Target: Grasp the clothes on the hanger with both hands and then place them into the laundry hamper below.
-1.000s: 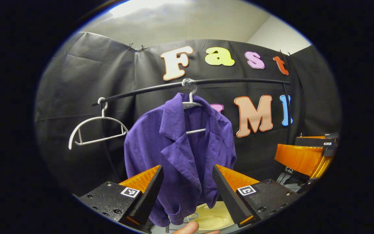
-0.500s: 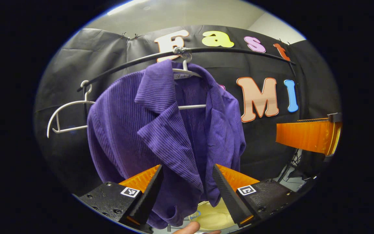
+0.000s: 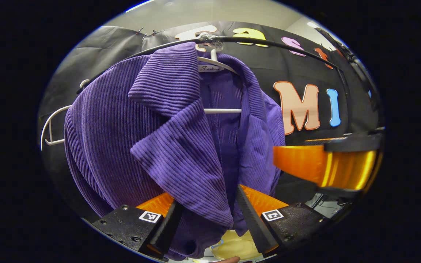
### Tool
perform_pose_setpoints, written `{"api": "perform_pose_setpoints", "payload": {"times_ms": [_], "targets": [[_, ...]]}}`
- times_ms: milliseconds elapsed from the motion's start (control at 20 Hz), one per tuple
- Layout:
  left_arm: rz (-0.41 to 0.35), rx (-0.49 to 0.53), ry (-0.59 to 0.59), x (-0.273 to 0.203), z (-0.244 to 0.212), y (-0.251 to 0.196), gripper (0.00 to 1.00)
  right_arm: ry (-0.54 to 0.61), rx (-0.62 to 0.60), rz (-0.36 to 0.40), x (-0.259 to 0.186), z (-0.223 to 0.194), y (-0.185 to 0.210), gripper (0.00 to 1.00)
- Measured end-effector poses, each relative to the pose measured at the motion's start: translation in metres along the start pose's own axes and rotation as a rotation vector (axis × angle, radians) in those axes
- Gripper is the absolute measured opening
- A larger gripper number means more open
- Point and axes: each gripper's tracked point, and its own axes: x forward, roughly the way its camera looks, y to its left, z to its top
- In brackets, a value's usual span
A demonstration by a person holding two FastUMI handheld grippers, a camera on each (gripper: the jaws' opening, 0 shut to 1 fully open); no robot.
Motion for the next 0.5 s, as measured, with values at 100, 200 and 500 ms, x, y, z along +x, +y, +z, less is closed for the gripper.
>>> {"api": "perform_pose_setpoints", "payload": {"times_ms": [100, 200, 500], "targets": [[0.002, -0.014, 0.002, 0.006, 0.001, 0.006, 0.80, 0.012, -0.005, 0.005, 0.019, -0.004, 0.004, 0.99], [0.004, -0.040, 0.013, 0.008, 0.001, 0.011, 0.77, 0.020, 0.003, 0.007, 0.037, -0.003, 0.008, 0.94], [0.003, -0.044, -0.040, 0.010, 0.015, 0.019, 0.44, -0.007, -0.026, -0.055, 0.068, 0.002, 0.010, 0.99]]}}
